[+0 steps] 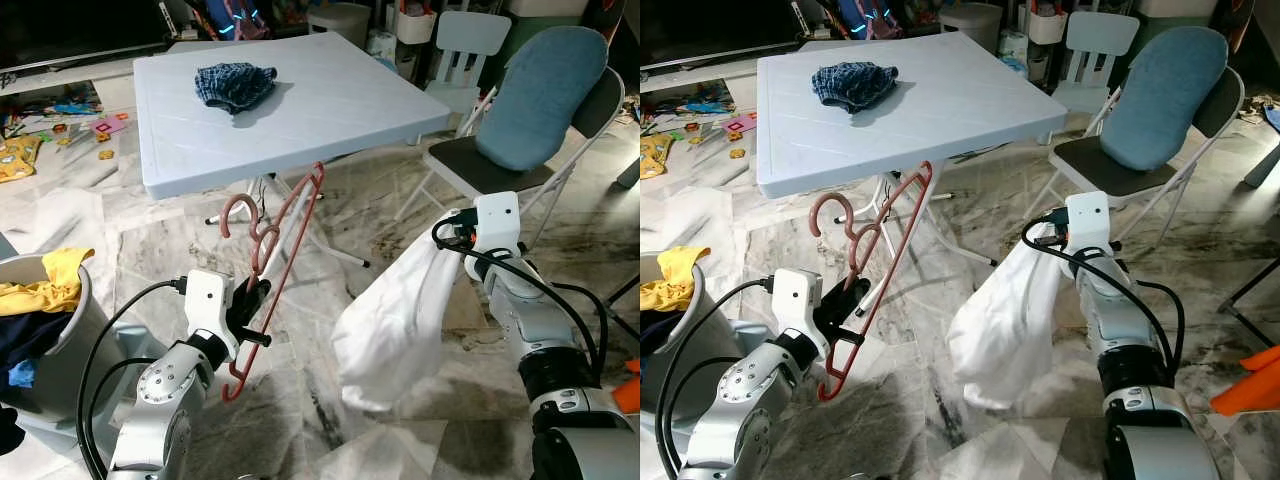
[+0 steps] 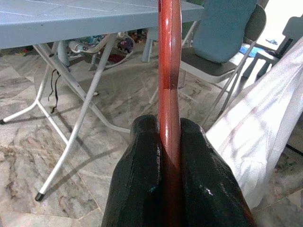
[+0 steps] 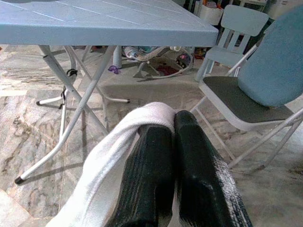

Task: Hang hanger

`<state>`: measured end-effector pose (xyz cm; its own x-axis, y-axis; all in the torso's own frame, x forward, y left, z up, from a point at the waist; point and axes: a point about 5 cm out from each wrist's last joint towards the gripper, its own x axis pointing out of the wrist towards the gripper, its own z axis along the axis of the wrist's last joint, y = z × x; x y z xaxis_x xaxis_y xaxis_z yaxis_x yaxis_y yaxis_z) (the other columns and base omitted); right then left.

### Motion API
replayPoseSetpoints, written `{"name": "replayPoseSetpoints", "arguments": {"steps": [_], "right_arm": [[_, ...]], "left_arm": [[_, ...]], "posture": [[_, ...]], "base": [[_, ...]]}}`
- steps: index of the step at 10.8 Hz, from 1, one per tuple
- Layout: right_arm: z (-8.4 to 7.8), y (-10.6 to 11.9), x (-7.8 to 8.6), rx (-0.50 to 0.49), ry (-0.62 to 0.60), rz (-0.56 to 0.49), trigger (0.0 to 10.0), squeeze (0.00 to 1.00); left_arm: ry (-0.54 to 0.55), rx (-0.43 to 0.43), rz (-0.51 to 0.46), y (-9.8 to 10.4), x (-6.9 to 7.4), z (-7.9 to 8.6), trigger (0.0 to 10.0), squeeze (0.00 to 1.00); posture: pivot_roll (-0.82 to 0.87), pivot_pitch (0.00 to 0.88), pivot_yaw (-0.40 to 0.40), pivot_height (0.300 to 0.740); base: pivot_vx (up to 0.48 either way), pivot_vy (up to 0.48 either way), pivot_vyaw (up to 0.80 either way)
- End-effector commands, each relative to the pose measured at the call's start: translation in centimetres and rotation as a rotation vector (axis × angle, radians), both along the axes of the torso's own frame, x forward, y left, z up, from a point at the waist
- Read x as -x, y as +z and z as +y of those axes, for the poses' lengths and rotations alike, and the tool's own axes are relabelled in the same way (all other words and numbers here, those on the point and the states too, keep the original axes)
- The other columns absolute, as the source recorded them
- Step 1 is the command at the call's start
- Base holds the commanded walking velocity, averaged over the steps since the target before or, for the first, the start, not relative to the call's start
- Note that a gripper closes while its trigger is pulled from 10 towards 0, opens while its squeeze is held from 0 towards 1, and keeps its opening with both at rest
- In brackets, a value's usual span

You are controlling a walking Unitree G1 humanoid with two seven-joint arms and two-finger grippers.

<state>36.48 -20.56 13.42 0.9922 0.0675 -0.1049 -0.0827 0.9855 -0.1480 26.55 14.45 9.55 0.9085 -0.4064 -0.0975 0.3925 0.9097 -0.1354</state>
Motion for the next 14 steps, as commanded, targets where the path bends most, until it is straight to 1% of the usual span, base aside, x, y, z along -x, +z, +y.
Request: {"name": "replayPoseSetpoints", "arguments": {"steps": [1, 4, 5, 6, 7, 8, 9, 10, 11, 12, 14], "right_arm": [[0.1, 1.1, -0.3, -0.003, 0.002, -0.042, 10.0, 0.0], [0.1, 1.1, -0.3, -0.003, 0.002, -0.042, 10.0, 0.0], [0.3, 1.3, 0.0, -0.029, 0.034, -0.052, 10.0, 0.0], [3.9, 2.4, 1.9, -0.13, 0.198, -0.162, 10.0, 0.0], [5.2, 2.3, 3.1, -0.19, 0.235, -0.191, 10.0, 0.0], [5.0, 1.7, 3.4, -0.175, 0.218, -0.177, 10.0, 0.0], [4.6, 0.7, 3.7, -0.134, 0.187, -0.146, 10.0, 0.0], [4.4, 0.3, 3.8, -0.085, 0.18, -0.141, 10.0, 0.0], [4.1, 0.1, 3.9, -0.071, 0.167, -0.14, 10.0, 0.0], [4.2, 0.1, 4.0, -0.103, 0.188, -0.131, 10.0, 0.0], [3.9, 0.4, 4.2, -0.027, 0.173, -0.138, 10.0, 0.0]], "left_arm": [[0.013, -0.015, -0.026, 0.5, 0.0, 0.3, 10.0, 0.0], [0.013, -0.015, -0.026, 0.5, 0.0, 0.3, 10.0, 0.0], [0.076, -0.014, -0.015, 0.3, 0.0, 0.0, 10.0, 0.0], [0.229, 0.033, -0.058, 1.3, -0.5, -0.4, 10.0, 0.0], [0.275, 0.059, -0.08, 1.8, -0.6, -0.5, 10.0, 0.0], [0.285, 0.049, -0.09, 1.9, -0.7, -0.3, 10.0, 0.0], [0.311, 0.028, -0.109, 2.1, -1.1, 0.1, 10.0, 0.0], [0.322, 0.025, -0.111, 2.2, -1.2, 0.2, 10.0, 0.0], [0.338, 0.028, -0.116, 2.3, -1.3, 0.3, 10.0, 0.0], [0.346, 0.029, -0.123, 2.4, -1.4, 0.4, 10.0, 0.0], [0.359, 0.036, -0.131, 2.8, -1.6, 0.3, 10.0, 0.0]], "posture": [[-0.13, 0.0, -0.003, 0.74], [-0.13, 0.0, -0.003, 0.74], [-0.13, 0.0, -0.003, 0.74], [-0.1, 0.0, 0.03, 0.74], [-0.11, 0.0, 0.03, 0.74], [-0.12, 0.0, 0.031, 0.74], [-0.13, 0.0, 0.03, 0.74], [-0.13, 0.0, 0.03, 0.74], [-0.13, 0.0, 0.03, 0.74], [-0.13, 0.0, 0.03, 0.74], [-0.13, 0.0, 0.025, 0.74]], "base": [[0.0, 0.0, 0.0], [0.0, 0.0, 0.0], [0.0, 0.0, 0.0], [0.0, 0.0, 0.0], [0.0, 0.0, 0.0], [0.0, 0.0, 0.0], [0.0, 0.0, 0.0], [0.0, 0.0, 0.0], [0.0, 0.0, 0.0], [0.0, 0.0, 0.0], [0.0, 0.0, 0.0]]}}
